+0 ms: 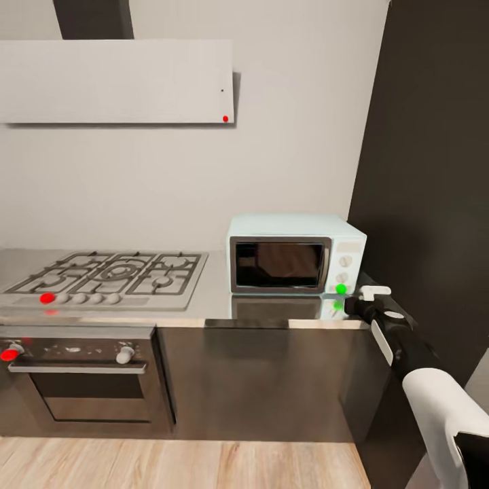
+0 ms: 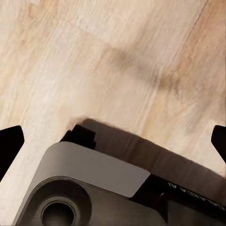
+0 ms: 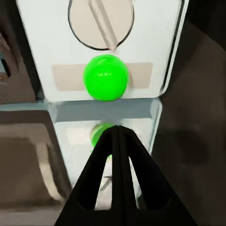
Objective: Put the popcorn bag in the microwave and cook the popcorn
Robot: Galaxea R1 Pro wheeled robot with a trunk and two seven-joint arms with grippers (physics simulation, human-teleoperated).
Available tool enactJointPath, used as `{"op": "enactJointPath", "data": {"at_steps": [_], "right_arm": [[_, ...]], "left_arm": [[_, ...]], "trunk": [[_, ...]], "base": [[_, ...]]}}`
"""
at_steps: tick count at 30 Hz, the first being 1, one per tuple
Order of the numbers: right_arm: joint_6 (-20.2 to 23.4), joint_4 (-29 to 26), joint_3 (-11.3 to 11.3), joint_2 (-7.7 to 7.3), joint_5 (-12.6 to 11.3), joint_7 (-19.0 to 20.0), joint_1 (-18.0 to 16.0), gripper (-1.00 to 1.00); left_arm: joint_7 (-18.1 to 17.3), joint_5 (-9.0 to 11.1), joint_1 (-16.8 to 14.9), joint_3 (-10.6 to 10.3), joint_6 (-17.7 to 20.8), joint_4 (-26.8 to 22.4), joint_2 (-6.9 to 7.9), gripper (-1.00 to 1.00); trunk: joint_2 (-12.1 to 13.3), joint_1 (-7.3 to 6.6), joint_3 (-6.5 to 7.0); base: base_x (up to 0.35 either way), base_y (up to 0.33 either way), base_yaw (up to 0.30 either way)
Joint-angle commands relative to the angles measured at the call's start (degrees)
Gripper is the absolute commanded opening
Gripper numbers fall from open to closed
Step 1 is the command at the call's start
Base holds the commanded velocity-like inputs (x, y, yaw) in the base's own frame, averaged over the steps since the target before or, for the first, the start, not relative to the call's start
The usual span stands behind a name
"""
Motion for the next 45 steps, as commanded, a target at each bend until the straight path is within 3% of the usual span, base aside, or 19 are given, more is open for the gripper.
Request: {"op": "enactJointPath", "data": {"at_steps": [1, 5, 7, 11, 22, 24, 26, 28, 29, 31, 32, 34, 36, 38, 40, 42, 45], "right_arm": [[0.78, -1.56, -0.22, 0.0, -0.02, 2.66, -0.02, -1.0], [8.09, -10.64, -0.24, 0.35, -0.94, 7.73, -0.02, -1.0], [13.46, -15.58, -0.28, 0.47, -1.1, 8.26, -0.02, -1.0], [23.68, -18.81, -0.41, 0.58, -1.12, 8.44, -0.01, -1.0], [29.18, -18.59, -0.37, 0.34, -0.36, 8.23, -0.02, -1.0], [29.05, -17.11, -0.36, 0.37, -0.54, 8.08, -0.02, -1.0], [28.58, -12.26, -0.34, 0.49, -0.6, 8.0, -0.01, -1.0], [26.99, -3.62, -0.23, 0.62, -0.35, 7.84, -0.01, -1.0], [18.95, 7.73, 0.05, 0.49, 0.85, 7.74, -0.02, -1.0], [5.34, 20.48, 0.17, 0.59, 4.28, 7.7, -0.02, -1.0], [1.46, 26.3, 0.18, 0.64, 6.08, 7.58, -0.02, -1.0], [-2.24, 35.12, 0.19, 0.62, 7.93, 7.46, -0.01, -1.0], [-4.56, 38.7, 0.2, 0.43, 8.49, 7.37, 1.21, -1.0], [-5.56, 39.9, 0.2, 0.35, 8.72, 6.88, 8.14, -1.0], [-7.31, 40.21, 0.2, 0.72, 8.77, 4.92, 17.86, -1.0], [-8.85, 40.31, 0.17, 1.06, 8.69, 2.46, 22.77, -1.0], [-10.43, 40.34, 0.05, 2.7, 8.58, -1.17, 30.97, -1.0]], "left_arm": [[0.26, 0.3, -0.02, -0.47, -0.12, -0.04, -0.02, 1.0], [0.28, 0.3, -0.02, -0.47, -0.11, -0.08, -0.02, 1.0], [0.3, 0.23, -0.02, -0.46, -0.11, -0.08, -0.08, 1.0], [0.31, 0.29, -0.02, -0.46, -0.09, -0.05, -0.1, 1.0], [0.31, 0.3, -0.02, -0.41, -0.02, 0.0, -0.1, 1.0], [0.31, 0.31, -0.02, -0.39, -0.02, 0.0, -0.1, 1.0], [0.31, 0.3, -0.02, -0.38, -0.02, 0.01, -0.1, 1.0], [0.31, 0.3, -0.02, -0.43, -0.02, 0.01, -0.1, 1.0], [0.27, 0.3, -0.02, -0.41, -0.02, 0.01, -0.1, 1.0], [0.3, 0.3, -0.02, -0.43, -0.02, 0.01, 0.09, 1.0], [0.3, 0.3, -0.02, -0.45, -0.02, 0.01, 0.24, 1.0], [0.3, 0.3, -0.02, -0.46, -0.02, 0.01, 0.35, 1.0], [0.31, 0.3, -0.02, -0.46, 0.01, 0.01, 0.35, 1.0], [0.31, 0.3, -0.02, -0.46, 0.05, 0.01, 0.35, 1.0], [0.31, 0.3, -0.02, -0.46, 0.14, 0.01, 0.39, 1.0], [0.31, 0.3, -0.02, -0.46, 0.15, 0.01, 0.41, 1.0], [0.31, 0.27, -0.02, -0.52, 0.29, 0.05, 0.48, 1.0]], "trunk": [[-0.04, -0.04, -0.06], [-0.04, -0.04, -0.06], [-0.04, -0.04, -0.06], [-0.04, -0.04, -0.06], [-0.04, -0.04, -0.06], [-0.04, -0.04, -0.06], [-0.04, -0.04, -0.06], [-0.04, -0.04, -0.06], [-0.04, -0.04, -0.06], [-0.04, -0.04, -0.06], [-0.04, -0.04, -0.06], [-0.04, -0.04, -0.06], [-0.04, -0.04, -0.06], [-0.04, -0.04, -0.06], [-0.04, -0.04, -0.06], [-0.04, -0.04, -0.06], [-0.04, -0.04, -0.06]], "base": [[-0.336, 0.0, 0.0], [-0.336, 0.004, 0.0], [-0.326, 0.099, 0.0], [-0.305, 0.165, 0.0], [-0.299, 0.171, 0.0], [-0.3, 0.125, 0.0], [-0.3, 0.117, 0.0], [-0.313, 0.058, 0.0], [-0.284, 0.015, 0.0], [-0.118, 0.006, 0.0], [-0.041, 0.002, 0.0], [-0.02, 0.001, 0.0], [-0.006, 0.0, 0.0], [-0.002, 0.0, 0.0], [0.0, 0.0, 0.0], [0.0, 0.0, 0.0], [0.0, 0.0, 0.0]]}}
